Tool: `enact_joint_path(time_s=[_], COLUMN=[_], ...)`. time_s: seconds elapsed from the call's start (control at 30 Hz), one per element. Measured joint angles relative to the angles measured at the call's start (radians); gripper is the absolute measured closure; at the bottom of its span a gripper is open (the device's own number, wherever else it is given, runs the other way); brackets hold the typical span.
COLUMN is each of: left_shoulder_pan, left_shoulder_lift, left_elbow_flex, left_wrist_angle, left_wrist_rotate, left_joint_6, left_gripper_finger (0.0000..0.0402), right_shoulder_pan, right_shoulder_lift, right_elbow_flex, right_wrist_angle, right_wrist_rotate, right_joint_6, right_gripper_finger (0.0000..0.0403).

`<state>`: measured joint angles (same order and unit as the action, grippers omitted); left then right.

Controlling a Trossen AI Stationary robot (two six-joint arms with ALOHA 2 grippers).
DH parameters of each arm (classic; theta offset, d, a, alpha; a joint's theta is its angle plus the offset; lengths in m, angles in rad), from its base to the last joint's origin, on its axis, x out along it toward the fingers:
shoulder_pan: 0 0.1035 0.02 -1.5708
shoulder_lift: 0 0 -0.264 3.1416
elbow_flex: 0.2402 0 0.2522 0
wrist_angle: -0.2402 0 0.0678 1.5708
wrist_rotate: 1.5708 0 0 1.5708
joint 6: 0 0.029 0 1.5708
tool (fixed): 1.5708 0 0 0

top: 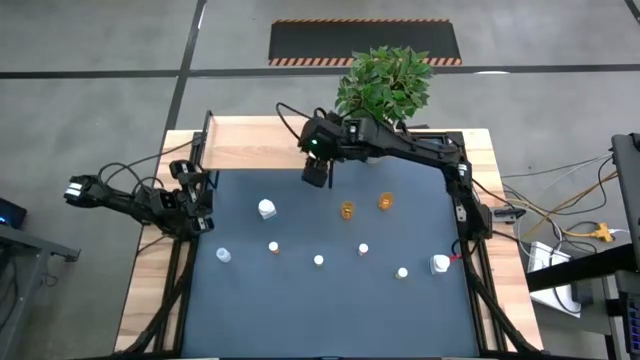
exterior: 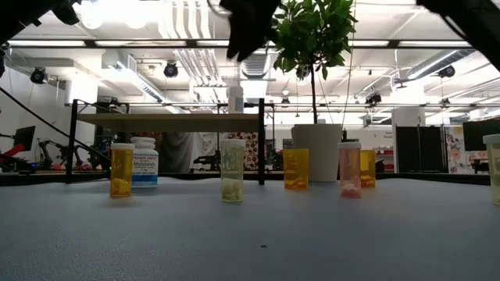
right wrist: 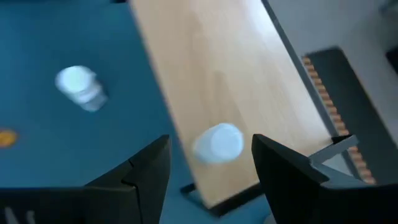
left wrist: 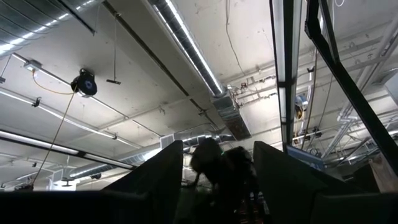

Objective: Pick and place medicine bottles onto shelf by color
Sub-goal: Put the left white pill bottle on the shelf

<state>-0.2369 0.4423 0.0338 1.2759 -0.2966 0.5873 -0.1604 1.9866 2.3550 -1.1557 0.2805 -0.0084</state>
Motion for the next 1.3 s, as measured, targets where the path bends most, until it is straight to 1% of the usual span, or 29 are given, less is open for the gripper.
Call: enact_joint_path(time_s=[0.13,0.3,0.43,0.57,0.7,0.93,1.13,1.3], left_shoulder_pan=[0.0,0.0,0.0,0.0,0.0,0.0,0.0,0.0], left_shoulder_lift=[0.0,0.0,0.001,0.004,0.023,0.075,0.124,0.168], left_elbow_flex=[0.0,0.001,0.001,0.001,0.001,0.001,0.001,0.001], left_wrist_angle=[0.001,0.001,0.0,-0.001,-0.002,-0.001,-0.002,-0.001], left_wrist_rotate=[0.0,0.0,0.0,0.0,0.0,0.003,0.004,0.004], left_joint_6=[0.0,0.0,-0.001,-0.005,-0.015,-0.13,-0.267,-0.396], left_gripper_finger=[0.0222,0.0222,0.0222,0.0222,0.0222,0.0222,0.0222,0.0222], right_shoulder_pan=[0.096,0.226,0.317,0.386,0.448,0.501,0.501,0.501], right_shoulder_lift=[-0.067,-0.138,-0.211,-0.308,-0.418,-0.578,-0.687,-0.776], right_elbow_flex=[-0.004,-0.043,-0.17,-0.375,-0.622,-1.022,-1.303,-1.489], right_wrist_angle=[-0.041,-0.065,-0.016,0.076,0.264,0.66,0.96,1.186], right_wrist_rotate=[-0.003,-0.002,0.007,0.008,0.009,0.008,0.008,0.008], right_joint_6=[-0.01,0.039,0.086,0.131,0.137,0.006,-0.103,-0.147], right_gripper_finger=[0.0188,0.0188,0.0188,0.0188,0.0188,0.0188,0.0188,0.0188])
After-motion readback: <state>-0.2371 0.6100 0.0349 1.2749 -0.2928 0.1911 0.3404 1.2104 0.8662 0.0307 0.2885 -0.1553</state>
